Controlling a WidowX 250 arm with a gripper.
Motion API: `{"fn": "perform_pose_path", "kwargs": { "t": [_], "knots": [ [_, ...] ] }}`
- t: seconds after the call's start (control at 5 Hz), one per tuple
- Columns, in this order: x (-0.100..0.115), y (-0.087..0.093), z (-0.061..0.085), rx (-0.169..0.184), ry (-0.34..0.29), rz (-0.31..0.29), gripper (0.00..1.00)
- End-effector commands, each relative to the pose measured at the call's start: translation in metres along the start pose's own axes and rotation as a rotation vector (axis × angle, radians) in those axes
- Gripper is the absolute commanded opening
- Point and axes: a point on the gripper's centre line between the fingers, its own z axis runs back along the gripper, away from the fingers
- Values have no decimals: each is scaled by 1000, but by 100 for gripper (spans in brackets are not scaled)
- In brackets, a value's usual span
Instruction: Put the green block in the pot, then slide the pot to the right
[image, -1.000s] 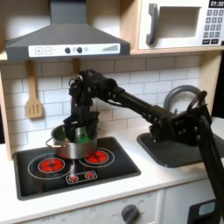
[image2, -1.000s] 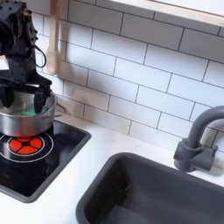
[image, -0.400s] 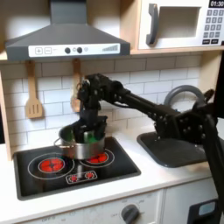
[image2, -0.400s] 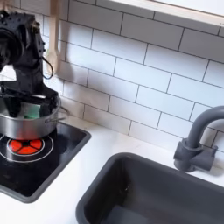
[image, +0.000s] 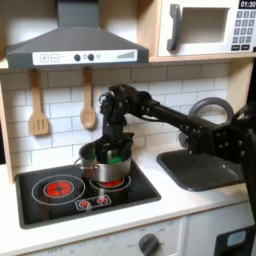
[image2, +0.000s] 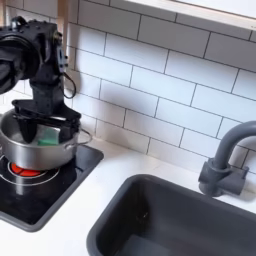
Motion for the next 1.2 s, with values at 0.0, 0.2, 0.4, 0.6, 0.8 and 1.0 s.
{"fn": "perform_pose_path", "kwargs": {
  "t": [0.0,0.2,0.4,0.6,0.8,1.0],
  "knots": [
    [-11,-22,1,-6,11,-24,100],
    [-16,-29,3,-10,7,-26,100],
    [-19,-37,5,-10,4,-32,100],
    [-25,-39,9,15,36,-13,100],
    [-26,-41,5,13,46,-24,100],
    [-26,-43,5,12,46,-23,100]
  ]
}}
